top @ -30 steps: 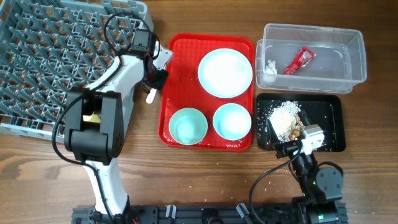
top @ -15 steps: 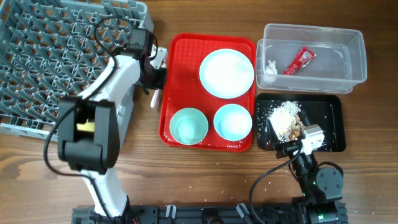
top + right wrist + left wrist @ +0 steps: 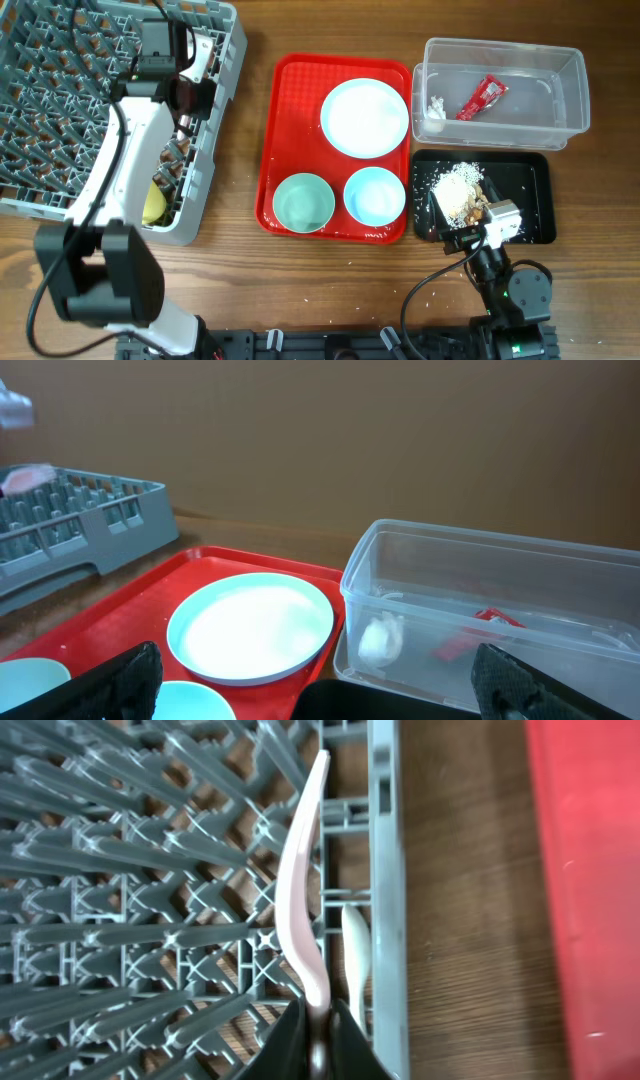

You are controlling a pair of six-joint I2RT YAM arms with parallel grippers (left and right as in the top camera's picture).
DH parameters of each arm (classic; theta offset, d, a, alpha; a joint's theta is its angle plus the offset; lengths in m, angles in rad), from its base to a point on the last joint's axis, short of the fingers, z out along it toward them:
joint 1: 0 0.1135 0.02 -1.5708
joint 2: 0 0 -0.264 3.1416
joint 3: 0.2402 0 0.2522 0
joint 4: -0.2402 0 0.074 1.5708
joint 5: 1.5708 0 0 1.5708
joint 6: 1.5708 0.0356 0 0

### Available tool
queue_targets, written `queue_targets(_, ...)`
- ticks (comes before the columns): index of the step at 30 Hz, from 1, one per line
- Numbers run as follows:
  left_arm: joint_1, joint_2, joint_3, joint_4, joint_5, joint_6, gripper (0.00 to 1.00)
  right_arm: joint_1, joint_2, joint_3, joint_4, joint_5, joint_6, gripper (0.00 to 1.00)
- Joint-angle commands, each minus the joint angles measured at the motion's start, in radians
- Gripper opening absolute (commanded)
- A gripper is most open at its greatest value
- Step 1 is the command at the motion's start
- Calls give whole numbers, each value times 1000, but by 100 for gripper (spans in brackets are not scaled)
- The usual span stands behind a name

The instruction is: Sort waste into correct bins and load items into the dishwasher rack

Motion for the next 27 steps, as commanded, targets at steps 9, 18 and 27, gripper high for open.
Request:
queue_targets(9, 10, 74, -16, -73, 165, -83, 4, -4, -7, -2, 3, -11, -13, 100)
queue_targets(18, -13, 3, -64, -94, 136, -249, 4, -4, -7, -2, 3, -11, -14, 100)
queue_targets(27, -12, -43, -77, -149, 129, -243, 49, -4, -7, -2, 3, -11, -14, 100)
